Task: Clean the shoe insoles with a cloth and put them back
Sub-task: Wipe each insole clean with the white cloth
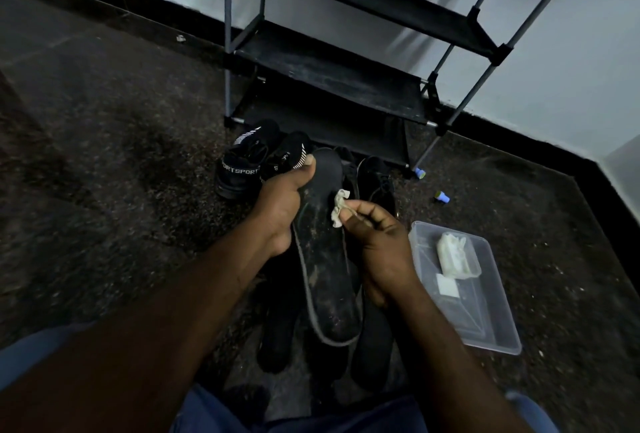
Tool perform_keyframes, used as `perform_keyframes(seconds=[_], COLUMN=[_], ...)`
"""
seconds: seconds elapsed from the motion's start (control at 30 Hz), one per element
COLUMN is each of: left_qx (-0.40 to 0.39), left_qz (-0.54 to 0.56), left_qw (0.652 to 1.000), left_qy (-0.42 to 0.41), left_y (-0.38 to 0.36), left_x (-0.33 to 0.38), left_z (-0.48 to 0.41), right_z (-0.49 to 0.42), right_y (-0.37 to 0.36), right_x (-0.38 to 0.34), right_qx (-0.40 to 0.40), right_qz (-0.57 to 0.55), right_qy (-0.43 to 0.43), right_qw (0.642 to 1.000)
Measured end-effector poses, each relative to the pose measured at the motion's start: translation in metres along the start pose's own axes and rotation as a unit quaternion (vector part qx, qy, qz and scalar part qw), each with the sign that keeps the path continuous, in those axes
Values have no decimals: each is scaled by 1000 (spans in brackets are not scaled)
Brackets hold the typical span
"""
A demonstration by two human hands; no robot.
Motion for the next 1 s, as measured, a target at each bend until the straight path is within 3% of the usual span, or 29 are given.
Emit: perform_keyframes(seconds=[0.13,0.37,0.47,0.73,0.9,1.0], left_qx=[-109,-251,-247,-224,-197,-171], left_qz=[-10,-6,-11,16,65,73], left_qw=[993,956,956,963,967,972], left_qy=[42,151,160,151,150,144], left_y=[-18,-43,-42,-37,-37,-33], left_x=[-7,-34,-33,-30,-24,-22], left_z=[14,47,51,37,35,31], right_z=[-12,-34,-39,-35,-4,21], right_y=[9,34,43,37,-4,-33], right_x=[1,-37,-51,-60,-79,-86], right_qx=[76,221,262,244,146,112], right_qz=[-67,44,83,101,172,262], right_qy=[-19,101,132,145,249,336], right_qw=[995,969,952,954,942,898])
Point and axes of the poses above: each hand's wrist, its own z-axis away from the middle knuckle, its own y-axis out of the back of the hand, x = y × z, the point moved 10 cm from there along -z, towards the middle knuckle, and after that the axes turned 15 degrees about x, right-handed, at the moved point
